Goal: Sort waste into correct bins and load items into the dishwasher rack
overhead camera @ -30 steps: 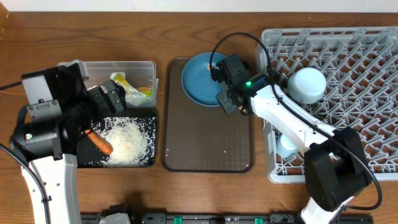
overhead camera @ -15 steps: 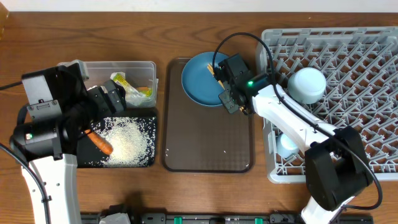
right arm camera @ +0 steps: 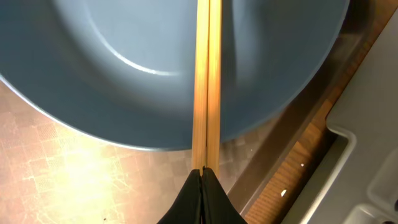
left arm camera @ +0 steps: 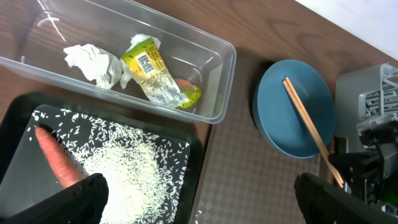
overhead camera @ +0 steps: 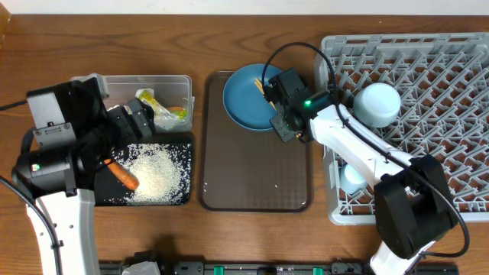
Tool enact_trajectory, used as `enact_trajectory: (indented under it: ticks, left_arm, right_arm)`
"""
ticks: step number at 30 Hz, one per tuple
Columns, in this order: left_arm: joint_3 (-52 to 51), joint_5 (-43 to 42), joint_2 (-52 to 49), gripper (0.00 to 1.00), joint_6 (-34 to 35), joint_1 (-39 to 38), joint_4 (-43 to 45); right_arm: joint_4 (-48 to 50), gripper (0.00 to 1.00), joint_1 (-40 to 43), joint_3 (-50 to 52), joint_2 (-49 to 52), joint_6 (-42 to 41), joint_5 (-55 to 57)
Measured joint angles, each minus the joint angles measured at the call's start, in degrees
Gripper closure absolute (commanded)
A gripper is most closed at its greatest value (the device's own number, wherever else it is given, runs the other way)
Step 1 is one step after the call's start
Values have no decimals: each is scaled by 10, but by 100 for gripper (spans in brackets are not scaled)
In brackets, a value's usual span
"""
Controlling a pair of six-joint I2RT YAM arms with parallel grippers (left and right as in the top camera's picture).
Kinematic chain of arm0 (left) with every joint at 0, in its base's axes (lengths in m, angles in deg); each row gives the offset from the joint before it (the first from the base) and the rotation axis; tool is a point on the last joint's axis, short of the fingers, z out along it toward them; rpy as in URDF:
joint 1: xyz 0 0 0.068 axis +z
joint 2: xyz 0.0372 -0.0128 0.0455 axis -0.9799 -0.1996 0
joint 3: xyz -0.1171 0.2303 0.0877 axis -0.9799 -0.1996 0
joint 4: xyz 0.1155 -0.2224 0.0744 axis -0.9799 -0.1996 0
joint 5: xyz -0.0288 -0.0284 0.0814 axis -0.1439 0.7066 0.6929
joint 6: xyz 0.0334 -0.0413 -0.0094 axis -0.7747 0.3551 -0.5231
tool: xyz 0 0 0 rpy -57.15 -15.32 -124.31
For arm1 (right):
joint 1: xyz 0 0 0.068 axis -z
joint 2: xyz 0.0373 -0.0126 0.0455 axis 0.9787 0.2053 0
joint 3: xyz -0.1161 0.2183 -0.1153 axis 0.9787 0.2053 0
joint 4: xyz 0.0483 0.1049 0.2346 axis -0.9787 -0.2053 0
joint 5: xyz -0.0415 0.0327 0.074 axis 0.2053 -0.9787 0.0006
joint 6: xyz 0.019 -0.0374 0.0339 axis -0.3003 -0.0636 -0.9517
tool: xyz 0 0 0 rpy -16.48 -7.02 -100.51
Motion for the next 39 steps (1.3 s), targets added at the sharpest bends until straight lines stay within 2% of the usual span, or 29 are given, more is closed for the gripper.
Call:
enact_trajectory:
  ticks: [11,21,25,28,39]
  left_arm:
    - [0,0,0,2,0,0,0]
    - [0,0,0,2,0,0,0]
    - [0,0,0,2,0,0,0]
    - [0,0,0,2,0,0,0]
    - [0,0,0,2,0,0,0]
  right_arm:
    - [4,94,0,3,0,0,0]
    - [9,87,0,3,0,0,-5]
    - [-4,74,0,3,0,0,-14]
    - [-15,72,0,3,0,-1,-19]
    - [-19,73,0,3,0,-1,-77]
